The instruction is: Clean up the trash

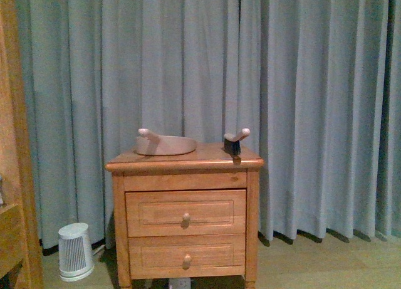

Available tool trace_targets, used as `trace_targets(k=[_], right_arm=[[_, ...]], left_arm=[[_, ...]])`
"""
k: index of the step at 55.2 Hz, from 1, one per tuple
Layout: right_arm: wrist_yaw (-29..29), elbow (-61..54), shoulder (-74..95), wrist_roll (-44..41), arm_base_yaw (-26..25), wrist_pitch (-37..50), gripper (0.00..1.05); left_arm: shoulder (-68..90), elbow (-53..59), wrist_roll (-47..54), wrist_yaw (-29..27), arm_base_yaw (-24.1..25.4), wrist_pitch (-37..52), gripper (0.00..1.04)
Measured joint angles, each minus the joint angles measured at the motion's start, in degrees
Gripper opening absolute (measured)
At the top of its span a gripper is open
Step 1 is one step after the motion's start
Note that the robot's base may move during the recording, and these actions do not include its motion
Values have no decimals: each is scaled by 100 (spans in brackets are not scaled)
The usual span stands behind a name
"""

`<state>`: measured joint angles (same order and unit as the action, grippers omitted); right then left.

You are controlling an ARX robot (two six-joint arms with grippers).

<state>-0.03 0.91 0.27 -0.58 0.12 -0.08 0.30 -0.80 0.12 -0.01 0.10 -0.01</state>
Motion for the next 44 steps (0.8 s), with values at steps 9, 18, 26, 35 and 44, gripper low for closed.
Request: trace_targets(k=[9,18,26,35,44], right_arm=[[0,0,0,0,0,0,97],[0,0,0,0,0,0,97],[0,0,0,0,0,0,97],[0,0,0,0,0,0,97],[0,0,0,0,0,0,97]], left_arm=[[0,0,0,0,0,0,97],[0,0,0,0,0,0,97],[0,0,0,0,0,0,97],[0,0,0,0,0,0,97],[0,0,0,0,0,0,97]])
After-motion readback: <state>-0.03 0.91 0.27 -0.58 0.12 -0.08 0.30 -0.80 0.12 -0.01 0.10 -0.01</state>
